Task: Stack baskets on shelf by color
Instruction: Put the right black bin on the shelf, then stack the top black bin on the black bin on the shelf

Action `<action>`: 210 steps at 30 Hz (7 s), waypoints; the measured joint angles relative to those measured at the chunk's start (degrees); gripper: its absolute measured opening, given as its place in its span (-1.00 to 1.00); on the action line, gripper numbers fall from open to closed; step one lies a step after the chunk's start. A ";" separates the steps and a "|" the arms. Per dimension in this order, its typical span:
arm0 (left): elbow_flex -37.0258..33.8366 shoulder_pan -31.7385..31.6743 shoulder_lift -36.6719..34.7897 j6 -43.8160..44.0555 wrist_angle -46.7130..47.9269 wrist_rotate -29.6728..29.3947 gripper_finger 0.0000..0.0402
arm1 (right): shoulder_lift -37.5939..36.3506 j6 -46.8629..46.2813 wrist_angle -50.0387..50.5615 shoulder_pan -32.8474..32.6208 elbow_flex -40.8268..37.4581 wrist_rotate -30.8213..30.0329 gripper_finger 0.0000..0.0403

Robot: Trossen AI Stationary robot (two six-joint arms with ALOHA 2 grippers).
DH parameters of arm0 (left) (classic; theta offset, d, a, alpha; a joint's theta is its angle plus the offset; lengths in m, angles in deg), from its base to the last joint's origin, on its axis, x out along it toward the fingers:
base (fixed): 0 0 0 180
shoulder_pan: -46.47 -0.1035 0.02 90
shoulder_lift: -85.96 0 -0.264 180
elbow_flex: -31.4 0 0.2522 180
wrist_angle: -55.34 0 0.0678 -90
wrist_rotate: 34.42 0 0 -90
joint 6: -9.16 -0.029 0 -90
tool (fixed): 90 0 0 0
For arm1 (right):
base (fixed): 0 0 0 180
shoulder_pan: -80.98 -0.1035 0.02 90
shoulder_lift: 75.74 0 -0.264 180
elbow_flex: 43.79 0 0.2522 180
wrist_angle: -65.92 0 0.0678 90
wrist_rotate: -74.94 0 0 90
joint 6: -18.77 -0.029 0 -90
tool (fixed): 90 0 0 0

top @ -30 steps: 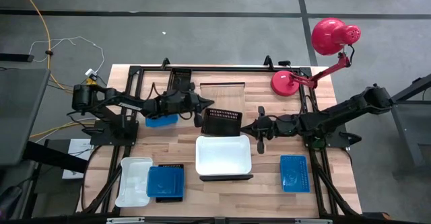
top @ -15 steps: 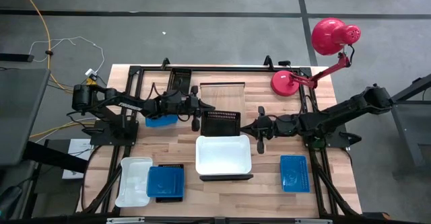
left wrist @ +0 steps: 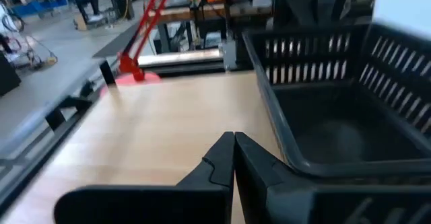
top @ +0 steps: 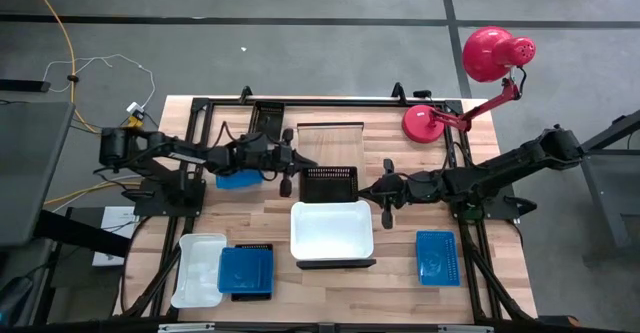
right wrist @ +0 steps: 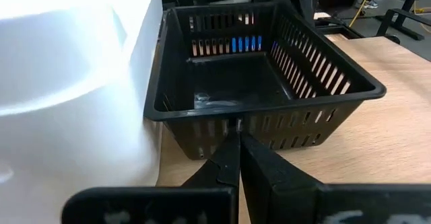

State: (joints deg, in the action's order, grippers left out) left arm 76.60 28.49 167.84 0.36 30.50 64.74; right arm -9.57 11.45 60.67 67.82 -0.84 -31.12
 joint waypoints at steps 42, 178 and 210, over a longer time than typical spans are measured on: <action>0.02 5.82 -27.42 7.15 17.91 -11.01 -1.00 | -10.32 11.03 19.97 5.61 0.00 -12.37 -1.00; 62.29 7.91 22.88 49.13 77.27 -14.86 -1.00 | -10.73 -20.75 40.54 28.12 28.06 3.90 -1.00; 27.10 -18.35 -15.61 0.67 81.25 -9.09 -0.25 | -10.78 -30.03 41.05 28.12 28.06 2.67 -1.00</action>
State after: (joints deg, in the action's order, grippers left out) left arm 103.70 10.14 152.23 1.03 111.75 55.65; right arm -20.35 -18.59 101.72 95.94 27.23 -28.45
